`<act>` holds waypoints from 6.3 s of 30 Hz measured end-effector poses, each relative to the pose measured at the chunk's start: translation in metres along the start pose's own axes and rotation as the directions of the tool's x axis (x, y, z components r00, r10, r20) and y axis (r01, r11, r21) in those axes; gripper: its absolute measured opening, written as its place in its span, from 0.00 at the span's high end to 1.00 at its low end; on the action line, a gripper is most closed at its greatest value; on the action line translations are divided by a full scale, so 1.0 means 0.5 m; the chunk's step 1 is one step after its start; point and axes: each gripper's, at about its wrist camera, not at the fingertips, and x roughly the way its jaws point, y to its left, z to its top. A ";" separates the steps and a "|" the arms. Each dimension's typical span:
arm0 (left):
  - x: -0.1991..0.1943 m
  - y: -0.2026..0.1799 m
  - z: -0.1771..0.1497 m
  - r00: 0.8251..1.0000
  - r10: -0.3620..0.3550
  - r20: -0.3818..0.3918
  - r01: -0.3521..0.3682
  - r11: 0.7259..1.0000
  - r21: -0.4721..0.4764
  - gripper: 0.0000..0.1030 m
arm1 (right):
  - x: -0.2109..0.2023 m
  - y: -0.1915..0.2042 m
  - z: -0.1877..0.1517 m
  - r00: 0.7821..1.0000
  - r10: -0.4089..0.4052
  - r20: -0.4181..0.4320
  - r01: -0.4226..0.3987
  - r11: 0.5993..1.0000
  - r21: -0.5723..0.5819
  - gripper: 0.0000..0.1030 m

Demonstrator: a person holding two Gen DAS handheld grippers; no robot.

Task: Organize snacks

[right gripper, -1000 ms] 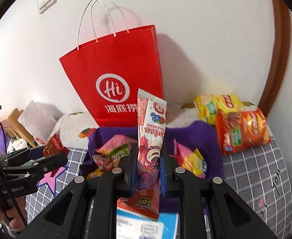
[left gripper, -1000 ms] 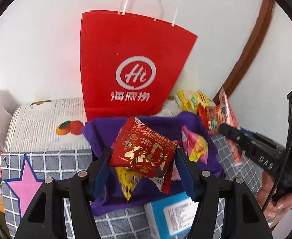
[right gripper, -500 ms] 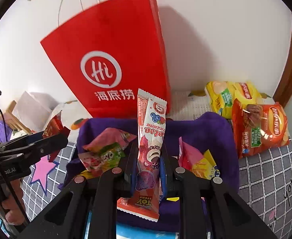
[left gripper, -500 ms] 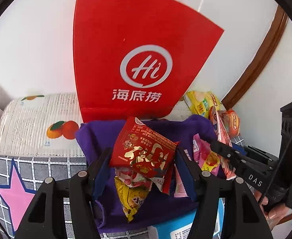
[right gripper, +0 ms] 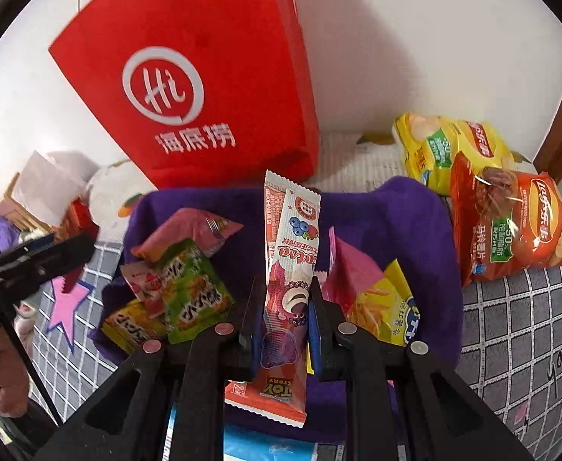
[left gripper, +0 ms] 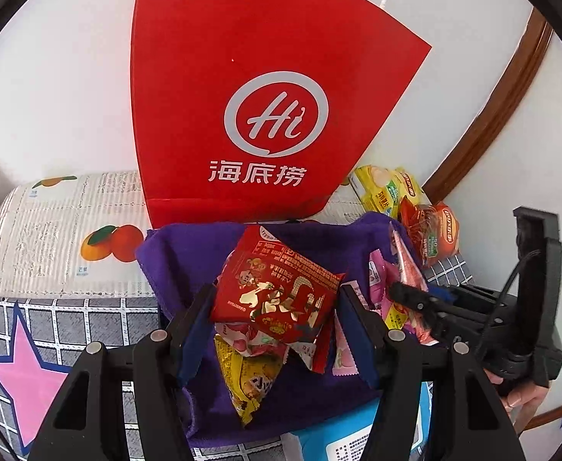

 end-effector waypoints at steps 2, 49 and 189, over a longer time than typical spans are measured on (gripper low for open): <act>0.000 0.000 0.000 1.000 0.001 -0.001 -0.001 1.000 -0.001 0.41 | 0.008 0.003 -0.002 1.000 -0.012 -0.011 0.012 1.000 -0.006 0.81; 0.055 -0.040 -0.020 0.996 0.023 -0.088 -0.019 0.999 0.043 0.40 | -0.082 -0.021 -0.005 0.993 0.039 0.109 -0.045 0.998 0.048 0.64; -0.476 -0.206 -0.440 0.927 0.232 0.295 -0.270 0.958 0.096 0.11 | -0.537 0.190 -0.565 0.860 -0.319 0.399 0.281 0.948 0.153 0.03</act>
